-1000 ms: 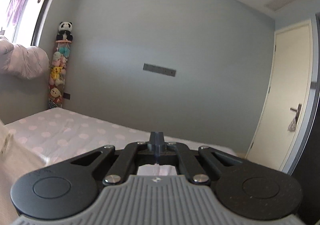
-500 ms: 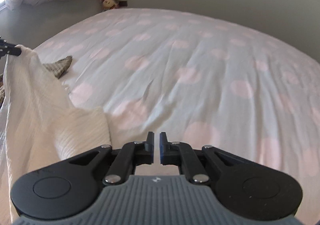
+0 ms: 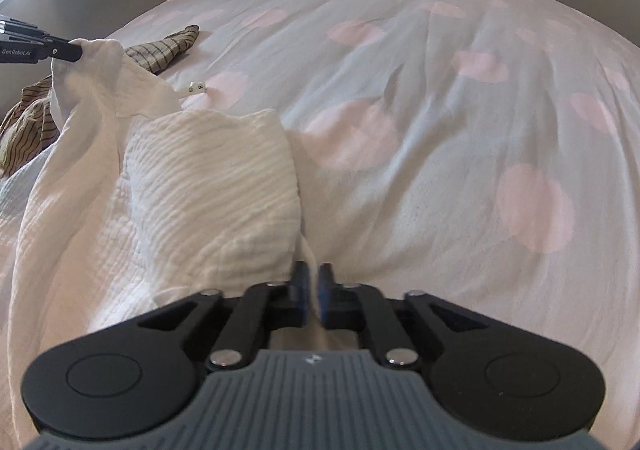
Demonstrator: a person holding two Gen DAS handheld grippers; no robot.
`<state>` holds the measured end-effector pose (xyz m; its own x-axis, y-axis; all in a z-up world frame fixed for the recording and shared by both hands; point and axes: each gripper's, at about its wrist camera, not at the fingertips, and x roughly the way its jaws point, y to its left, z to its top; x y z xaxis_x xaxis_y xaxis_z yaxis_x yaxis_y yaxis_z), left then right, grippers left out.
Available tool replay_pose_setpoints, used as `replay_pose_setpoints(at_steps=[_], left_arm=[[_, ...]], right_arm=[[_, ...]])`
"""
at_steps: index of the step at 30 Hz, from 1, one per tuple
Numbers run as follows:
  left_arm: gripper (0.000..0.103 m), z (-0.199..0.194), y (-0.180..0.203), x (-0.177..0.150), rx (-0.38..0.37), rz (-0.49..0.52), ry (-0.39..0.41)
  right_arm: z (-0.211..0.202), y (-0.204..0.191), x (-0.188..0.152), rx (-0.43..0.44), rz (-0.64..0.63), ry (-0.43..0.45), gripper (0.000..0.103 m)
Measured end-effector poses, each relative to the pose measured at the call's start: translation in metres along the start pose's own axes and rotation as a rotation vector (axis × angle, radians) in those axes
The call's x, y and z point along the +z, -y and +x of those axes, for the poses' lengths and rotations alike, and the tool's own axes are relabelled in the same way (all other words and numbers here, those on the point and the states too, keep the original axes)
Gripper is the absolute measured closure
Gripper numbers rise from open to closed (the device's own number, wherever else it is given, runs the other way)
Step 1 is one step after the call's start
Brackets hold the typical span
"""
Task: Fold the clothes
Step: 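Lower the stretched white cloth onto the bed with both grippers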
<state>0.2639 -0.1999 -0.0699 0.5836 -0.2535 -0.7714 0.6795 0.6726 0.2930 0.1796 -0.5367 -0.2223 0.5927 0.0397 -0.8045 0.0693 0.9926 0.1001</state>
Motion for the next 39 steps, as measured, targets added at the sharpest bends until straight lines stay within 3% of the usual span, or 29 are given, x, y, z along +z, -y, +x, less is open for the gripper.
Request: replay_pose_setpoints(at_steps=[6, 12, 16, 19, 25, 33, 37, 39], left_arm=[[0.098, -0.021, 0.002, 0.013, 0.025, -0.012, 0.061], [0.098, -0.026, 0.020, 0.052, 0.036, 0.004, 0.147], [0.098, -0.020, 0.038, 0.085, 0.033, 0.016, 0.227], [0.098, 0.002, 0.061, 0.104, 0.024, 0.055, 0.232], [0.098, 0.075, 0.098, 0.104, 0.011, 0.092, 0.140], [0.092, 0.130, 0.101, 0.087, -0.009, 0.058, 0.039], [0.089, 0.132, 0.094, 0.087, -0.039, 0.045, 0.046], [0.089, 0.132, 0.091, 0.090, -0.057, 0.037, 0.057]], right_arm=[[-0.049, 0.020, 0.019, -0.155, 0.032, 0.117, 0.101], [-0.097, 0.062, 0.043, -0.305, 0.081, 0.208, 0.101], [-0.117, 0.085, 0.057, -0.412, 0.083, 0.260, 0.101], [-0.120, 0.107, 0.066, -0.475, 0.114, 0.270, 0.101], [-0.076, 0.144, 0.055, -0.500, 0.164, 0.176, 0.101], [-0.009, 0.164, 0.030, -0.414, 0.201, 0.059, 0.098], [-0.014, 0.166, 0.030, -0.397, 0.193, 0.095, 0.089], [-0.020, 0.169, 0.036, -0.393, 0.175, 0.136, 0.079]])
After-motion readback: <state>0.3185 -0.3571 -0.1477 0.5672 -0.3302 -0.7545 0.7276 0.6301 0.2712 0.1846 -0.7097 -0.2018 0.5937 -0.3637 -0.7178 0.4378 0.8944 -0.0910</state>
